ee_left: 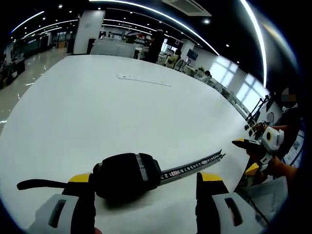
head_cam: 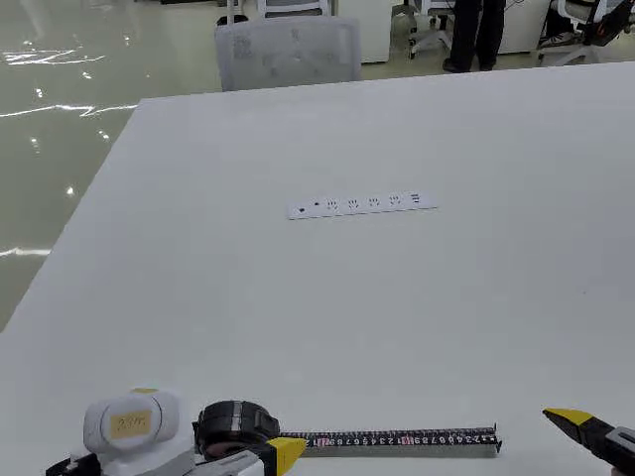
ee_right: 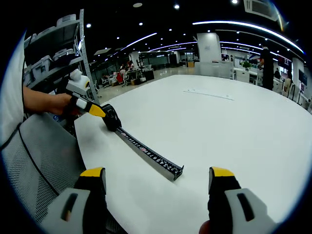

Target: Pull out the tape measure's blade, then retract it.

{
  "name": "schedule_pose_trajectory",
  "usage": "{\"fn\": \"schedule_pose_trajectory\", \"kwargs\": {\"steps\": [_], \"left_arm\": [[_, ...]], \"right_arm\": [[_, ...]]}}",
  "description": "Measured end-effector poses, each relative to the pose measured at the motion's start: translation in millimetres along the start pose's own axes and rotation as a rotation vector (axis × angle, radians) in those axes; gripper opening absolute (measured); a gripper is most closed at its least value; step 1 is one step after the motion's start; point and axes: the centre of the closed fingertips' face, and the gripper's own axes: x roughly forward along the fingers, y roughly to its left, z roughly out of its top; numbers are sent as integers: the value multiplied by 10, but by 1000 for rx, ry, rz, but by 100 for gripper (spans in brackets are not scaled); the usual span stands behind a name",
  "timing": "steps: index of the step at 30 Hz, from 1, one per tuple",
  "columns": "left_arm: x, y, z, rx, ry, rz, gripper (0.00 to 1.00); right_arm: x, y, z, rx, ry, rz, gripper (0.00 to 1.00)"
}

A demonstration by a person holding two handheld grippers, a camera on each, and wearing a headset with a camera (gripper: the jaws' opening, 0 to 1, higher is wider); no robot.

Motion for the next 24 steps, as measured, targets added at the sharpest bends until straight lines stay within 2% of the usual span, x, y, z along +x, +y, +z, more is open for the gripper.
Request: {"fn": "schedule_pose_trajectory", "kwargs": {"steps": [3,7,17,24], "left_arm": [[-15,9,-19,-5,2,8,81],[-16,26,-11,-26,-18,26,79],[22,63,4,-51,-44,73,77],[43,127,14,-67,-65,124,73]], "right_arm": [[14,-6,-20,-1,0,4,87],[43,4,-52,-13,1,13,85],[157,7,-137,-43,32,50,79],[210,-35,-148,-43,37,67,76]]}}
